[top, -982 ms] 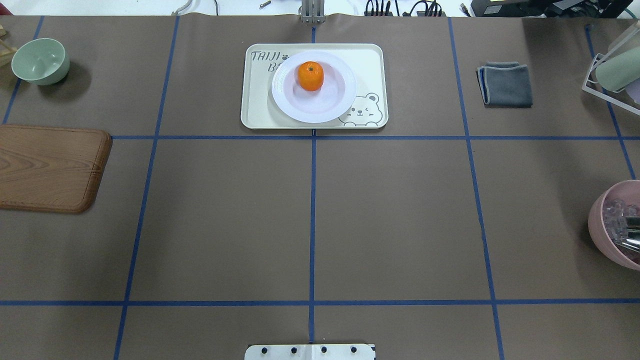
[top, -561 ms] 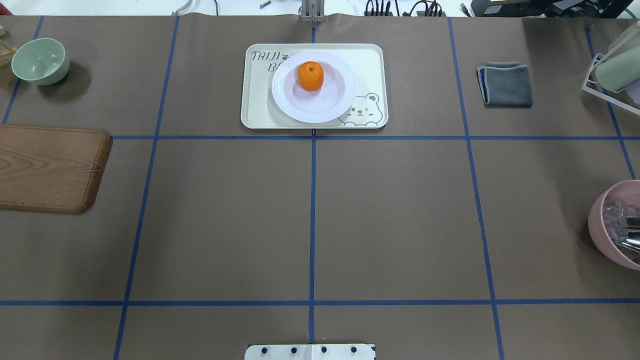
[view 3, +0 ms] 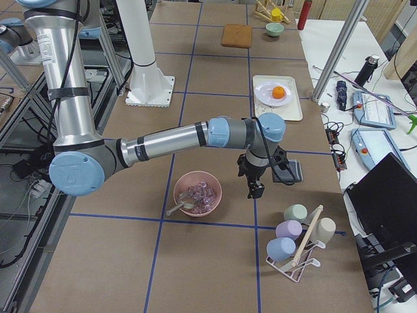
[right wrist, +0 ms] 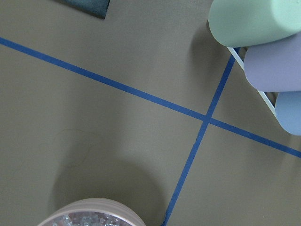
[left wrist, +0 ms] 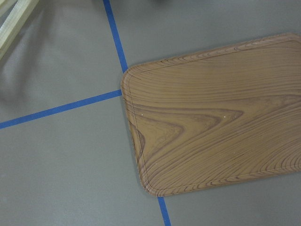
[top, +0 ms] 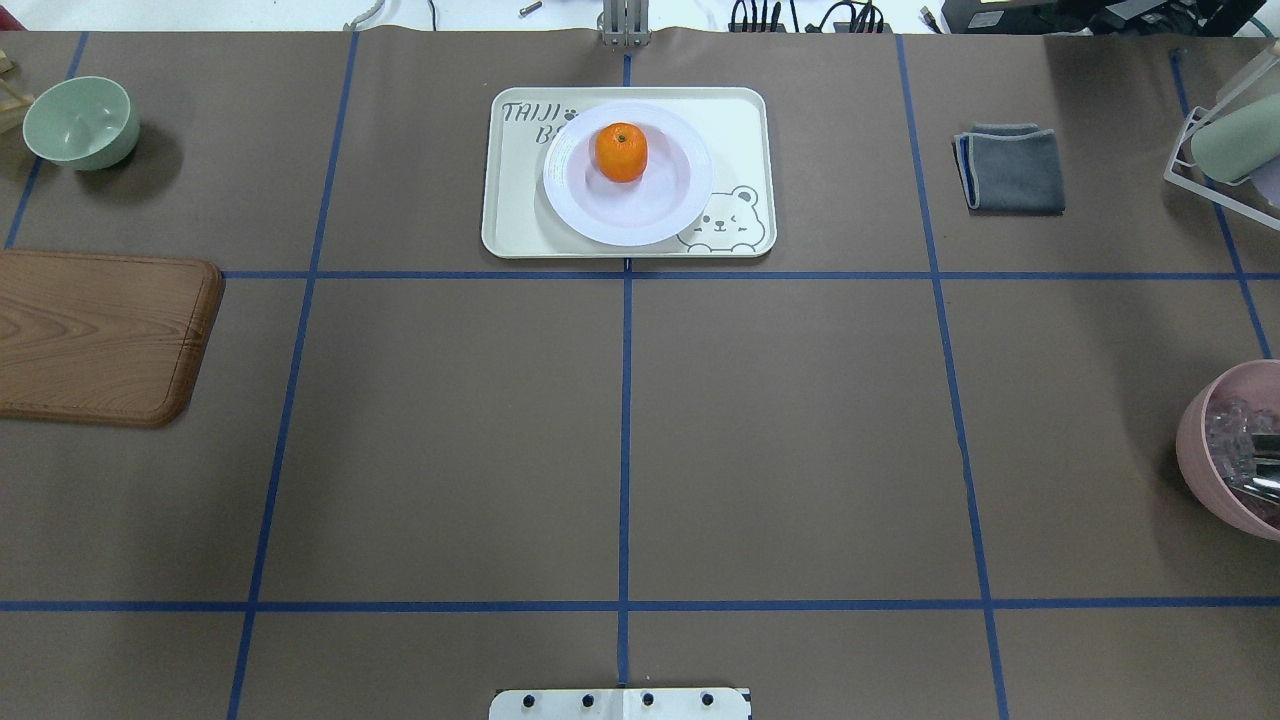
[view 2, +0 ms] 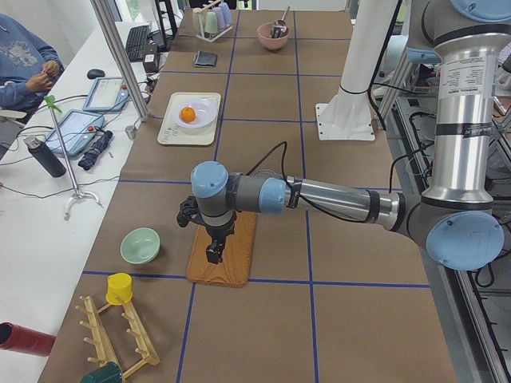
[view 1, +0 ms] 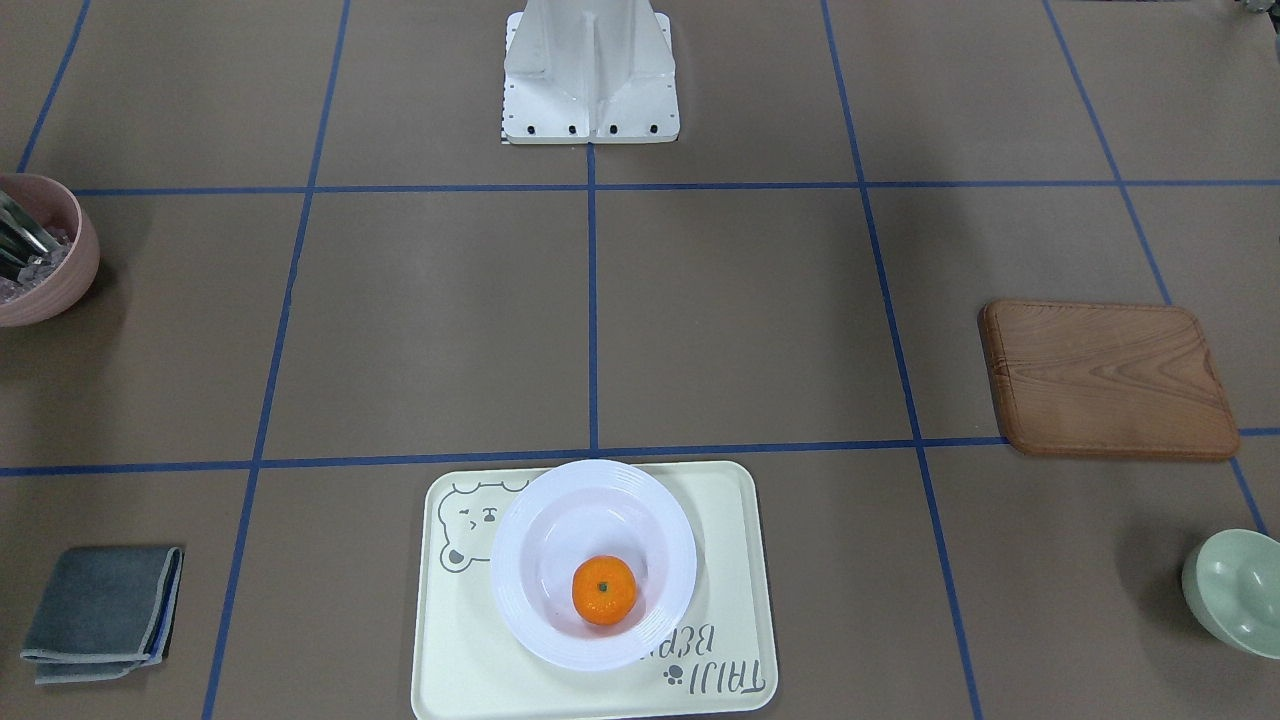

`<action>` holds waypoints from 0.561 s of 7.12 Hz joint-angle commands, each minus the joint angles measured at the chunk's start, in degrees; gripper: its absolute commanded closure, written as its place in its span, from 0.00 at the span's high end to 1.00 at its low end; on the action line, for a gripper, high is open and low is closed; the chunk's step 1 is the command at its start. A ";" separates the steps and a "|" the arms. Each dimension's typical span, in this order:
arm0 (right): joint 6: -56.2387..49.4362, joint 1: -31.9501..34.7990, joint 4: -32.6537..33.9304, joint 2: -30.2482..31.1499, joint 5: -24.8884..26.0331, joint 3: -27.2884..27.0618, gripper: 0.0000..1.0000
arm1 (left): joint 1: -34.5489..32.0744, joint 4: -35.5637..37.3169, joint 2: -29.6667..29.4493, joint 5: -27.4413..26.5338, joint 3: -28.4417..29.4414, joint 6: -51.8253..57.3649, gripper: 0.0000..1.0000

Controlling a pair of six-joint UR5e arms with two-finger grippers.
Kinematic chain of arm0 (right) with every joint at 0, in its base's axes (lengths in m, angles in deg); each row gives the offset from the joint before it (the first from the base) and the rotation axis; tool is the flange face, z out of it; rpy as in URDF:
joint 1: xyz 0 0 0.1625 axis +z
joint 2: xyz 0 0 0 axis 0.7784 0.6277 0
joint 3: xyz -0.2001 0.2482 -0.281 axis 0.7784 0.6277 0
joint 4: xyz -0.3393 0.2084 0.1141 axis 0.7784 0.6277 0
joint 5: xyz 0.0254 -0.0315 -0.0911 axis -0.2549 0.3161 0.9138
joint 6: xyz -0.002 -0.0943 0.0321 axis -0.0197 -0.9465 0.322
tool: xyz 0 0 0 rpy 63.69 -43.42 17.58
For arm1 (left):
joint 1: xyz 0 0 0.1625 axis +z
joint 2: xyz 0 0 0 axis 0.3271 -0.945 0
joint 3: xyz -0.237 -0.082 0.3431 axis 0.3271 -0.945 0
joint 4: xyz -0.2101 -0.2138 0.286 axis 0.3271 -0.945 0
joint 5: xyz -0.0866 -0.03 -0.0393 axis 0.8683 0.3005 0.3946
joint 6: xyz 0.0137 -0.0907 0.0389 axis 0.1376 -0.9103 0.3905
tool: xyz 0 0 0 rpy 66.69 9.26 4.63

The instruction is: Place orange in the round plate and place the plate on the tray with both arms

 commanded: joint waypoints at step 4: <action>-0.15 -0.80 -1.01 -0.09 -0.02 2.81 1.00 | 0.00 -0.09 -0.18 -0.05 0.18 0.00 0.98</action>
